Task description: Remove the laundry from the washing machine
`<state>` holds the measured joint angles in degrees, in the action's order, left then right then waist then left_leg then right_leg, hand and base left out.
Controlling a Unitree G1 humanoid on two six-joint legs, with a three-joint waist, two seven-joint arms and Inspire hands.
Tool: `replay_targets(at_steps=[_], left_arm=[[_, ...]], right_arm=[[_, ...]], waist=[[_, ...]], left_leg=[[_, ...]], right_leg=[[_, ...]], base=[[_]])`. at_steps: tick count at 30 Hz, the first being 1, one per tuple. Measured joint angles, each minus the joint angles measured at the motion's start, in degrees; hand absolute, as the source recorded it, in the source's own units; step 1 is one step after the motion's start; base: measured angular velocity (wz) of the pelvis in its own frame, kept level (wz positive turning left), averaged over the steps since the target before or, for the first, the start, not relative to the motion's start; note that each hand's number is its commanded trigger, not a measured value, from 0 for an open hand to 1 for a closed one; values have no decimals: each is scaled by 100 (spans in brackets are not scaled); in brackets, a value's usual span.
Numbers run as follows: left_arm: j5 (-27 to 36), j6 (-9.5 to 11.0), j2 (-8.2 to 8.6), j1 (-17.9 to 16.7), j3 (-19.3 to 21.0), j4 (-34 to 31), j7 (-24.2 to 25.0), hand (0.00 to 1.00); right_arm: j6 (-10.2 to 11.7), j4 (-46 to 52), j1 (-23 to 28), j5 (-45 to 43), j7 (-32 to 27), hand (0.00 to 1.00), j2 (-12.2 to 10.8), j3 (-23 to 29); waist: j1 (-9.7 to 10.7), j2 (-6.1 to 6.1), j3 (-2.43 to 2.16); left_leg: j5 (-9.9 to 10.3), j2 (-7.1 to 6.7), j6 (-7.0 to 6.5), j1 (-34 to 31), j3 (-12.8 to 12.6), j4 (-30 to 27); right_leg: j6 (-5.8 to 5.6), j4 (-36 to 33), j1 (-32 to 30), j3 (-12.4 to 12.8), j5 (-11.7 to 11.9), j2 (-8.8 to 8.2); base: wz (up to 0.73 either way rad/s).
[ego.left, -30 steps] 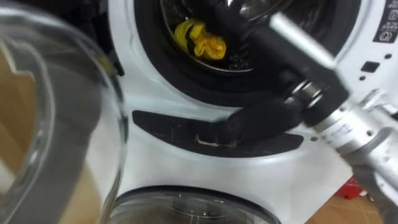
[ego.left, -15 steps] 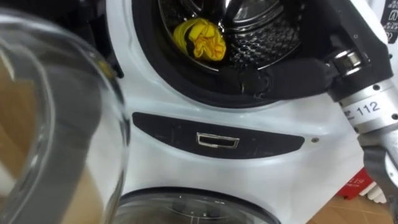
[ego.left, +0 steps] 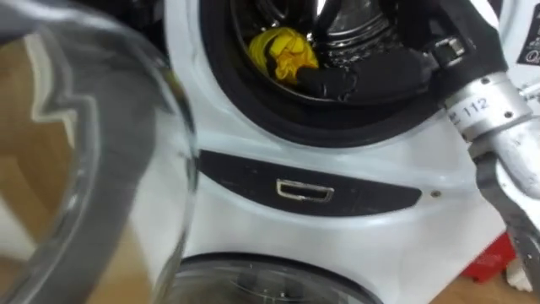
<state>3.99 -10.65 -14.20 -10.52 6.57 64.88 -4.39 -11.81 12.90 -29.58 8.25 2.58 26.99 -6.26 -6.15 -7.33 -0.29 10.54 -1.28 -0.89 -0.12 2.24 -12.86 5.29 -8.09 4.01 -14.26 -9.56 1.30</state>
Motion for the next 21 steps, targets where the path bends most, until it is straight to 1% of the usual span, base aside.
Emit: replay_targets(at_steps=[1, 3, 4, 5, 6, 8, 10, 11, 16, 17, 19, 21], left_arm=[[0, -34, 2, 41, 0, -10, 0, 0], [-44, -105, -4, 129, 1, -23, 0, 0], [-64, -112, -8, 149, -3, -32, 0, 0], [-100, -153, -16, 149, -4, -38, 0, 0], [-128, -192, -29, 159, -8, -37, 0, 0], [-151, -214, -40, 150, -5, -12, -1, 0], [-204, -307, -40, 141, -6, -7, -11, 0], [-231, -323, -36, 173, -7, -11, -24, 0], [-250, -341, -34, 191, 0, -106, -39, 0], [-256, -398, -33, 186, 0, -146, -34, 0], [-316, -449, -33, 160, 6, -248, -8, 0], [-513, -510, -40, 51, 17, -456, -1, 0]], right_arm=[[-42, -122, -27, -45, 1, 0, 0, -34], [-231, -495, -147, -392, 11, 0, 2, -204], [-259, -595, -199, -436, 10, 0, 0, -256], [-307, -823, -351, -526, 16, 0, 0, -419], [-332, -992, -448, -627, 18, 0, -2, -541], [-332, -1126, -579, -668, 57, 0, 2, -589], [-334, -1259, -735, -680, 117, 0, 9, -601], [-342, -1364, -810, -726, 112, 0, 8, -607], [-456, -1673, -1060, -746, 137, 0, 7, -644], [-473, -1680, -1101, -763, 137, 0, 7, -644], [-548, -1680, -1151, -837, 137, 0, 7, -648], [-653, -1681, -1213, -864, 179, 0, 8, -649]], waist=[[-45, -8, 1], [-194, -45, 1], [-224, -59, 9], [-237, -68, 23], [-275, -66, 44], [-325, -101, 37], [-302, -90, 45], [-299, -103, 35], [-365, -118, 24], [-366, -122, 21], [-382, -141, 8], [-390, -197, -29]], left_leg=[[0, -16, 0, 9, -2, -1], [-9, -38, -16, -23, 31, -3], [-10, -39, -16, -22, 31, -1], [-10, -44, -17, -22, 32, 1], [-10, -49, -17, -28, 51, 8], [-9, -62, -19, -46, 120, 16], [-10, -79, -19, -46, 132, 7], [-10, -81, -19, -49, 155, 9], [-11, -80, -17, -56, 187, 5], [-11, -79, -17, -63, 188, -1], [-12, -80, -17, -78, 192, -9], [-13, -79, -14, -130, 180, -10]], right_leg=[[-1, -3, 6, 1, 0, -1], [-10, -22, -10, -39, -6, -17], [-13, -28, -11, -39, -8, -20], [-21, -41, -14, -44, -18, -27], [-29, -45, -15, -61, -29, -34], [-36, -46, -16, -77, -43, -43], [-33, -47, -5, -82, -56, -44], [-29, -48, -3, -104, -62, -44], [-9, -56, -17, -151, -83, -42], [-7, -56, -25, -156, -85, -42], [-7, -54, -37, -162, -86, -43], [-6, -58, -98, -165, -88, -41]], base=[[0], [7], [4], [5], [7], [4], [2], [10], [4], [0], [0], [0]])
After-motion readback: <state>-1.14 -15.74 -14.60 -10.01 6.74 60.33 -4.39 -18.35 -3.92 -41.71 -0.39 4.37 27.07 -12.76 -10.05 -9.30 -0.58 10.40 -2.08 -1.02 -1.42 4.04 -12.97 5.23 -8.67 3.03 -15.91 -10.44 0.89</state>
